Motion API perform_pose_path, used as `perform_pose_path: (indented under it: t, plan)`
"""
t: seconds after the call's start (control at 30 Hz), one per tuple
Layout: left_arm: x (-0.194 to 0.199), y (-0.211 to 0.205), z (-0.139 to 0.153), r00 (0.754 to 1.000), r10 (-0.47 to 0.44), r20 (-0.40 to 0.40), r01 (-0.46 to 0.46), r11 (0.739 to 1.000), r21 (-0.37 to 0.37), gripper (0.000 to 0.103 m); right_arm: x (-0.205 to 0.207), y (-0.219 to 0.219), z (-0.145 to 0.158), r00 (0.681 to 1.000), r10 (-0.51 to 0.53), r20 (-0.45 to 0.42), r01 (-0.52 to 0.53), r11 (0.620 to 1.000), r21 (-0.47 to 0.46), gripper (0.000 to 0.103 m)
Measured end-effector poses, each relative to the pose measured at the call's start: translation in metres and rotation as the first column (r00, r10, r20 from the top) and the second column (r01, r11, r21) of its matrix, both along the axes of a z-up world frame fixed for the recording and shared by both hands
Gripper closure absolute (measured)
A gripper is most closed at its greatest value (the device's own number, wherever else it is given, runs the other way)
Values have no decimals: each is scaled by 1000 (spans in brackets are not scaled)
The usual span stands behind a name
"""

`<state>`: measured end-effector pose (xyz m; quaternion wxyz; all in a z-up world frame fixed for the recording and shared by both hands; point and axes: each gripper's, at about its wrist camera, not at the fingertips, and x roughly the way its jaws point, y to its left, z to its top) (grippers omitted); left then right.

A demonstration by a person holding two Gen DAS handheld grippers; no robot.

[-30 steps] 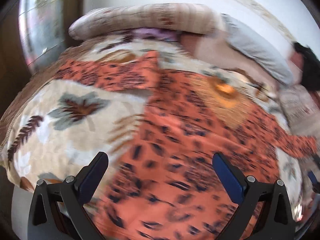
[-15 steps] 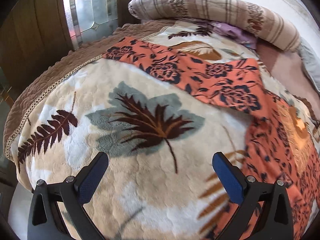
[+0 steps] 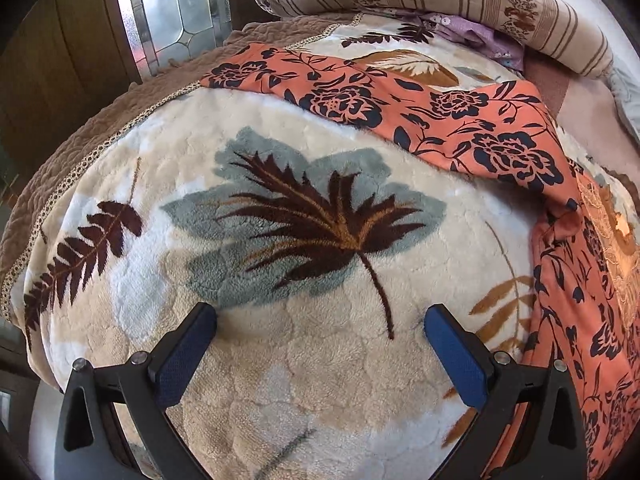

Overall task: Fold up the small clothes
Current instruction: 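Grasp the blouse sleeve cuff with the right gripper and lift it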

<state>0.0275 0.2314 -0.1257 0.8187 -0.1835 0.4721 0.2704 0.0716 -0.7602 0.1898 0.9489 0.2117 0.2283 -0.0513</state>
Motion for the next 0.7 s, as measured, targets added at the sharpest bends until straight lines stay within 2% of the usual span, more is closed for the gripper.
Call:
perform_pose_path:
  t: [0.1,0.2,0.3,0.33,0.37,0.4,0.43,0.47,0.53,0.57,0.63,0.67,0.7]
  plan:
    - [-3,1,1,1000,-22,6,22,1000,-19,0,2,48,49,971,212,109,-216,976,23,93]
    - [-5,2,3,999,-50,13,50,998,-34,0,-5,92,68,904,386,184,-406,910,83,93]
    - [-6,4,3,998,-62,28,63,997,-49,0,-5,118,60,842,505,191,-532,836,135,92]
    - [-6,5,4,998,-63,32,65,997,-53,0,-33,114,35,822,543,170,-566,811,146,89]
    - [-7,5,4,997,-62,36,64,996,-58,0,-27,120,17,803,585,113,-595,789,153,83]
    - [-7,6,4,997,-61,38,64,996,-63,0,-22,123,-4,791,610,48,-610,780,138,50]
    - [-8,6,5,997,-62,39,65,996,-66,0,-18,127,-27,780,623,-46,-615,779,119,21]
    - [-8,5,5,997,-66,39,68,995,-69,0,-20,124,-55,767,629,-126,-617,777,127,0]
    - [-10,6,5,996,-72,46,76,994,-78,0,-19,93,-103,718,641,-271,-602,768,220,2]
    - [-11,7,6,996,-73,51,77,993,-85,0,-31,69,-116,717,633,-292,-580,774,253,2]
    - [-12,8,6,996,-64,62,70,993,-98,0,-17,43,-110,728,626,-280,-558,778,289,2]
    - [-12,9,6,996,-55,66,61,993,-104,0,-9,9,-111,733,626,-268,-558,778,288,2]
    - [-13,10,7,997,-44,70,51,993,-108,0,-10,-25,-95,742,623,-248,-560,779,281,2]
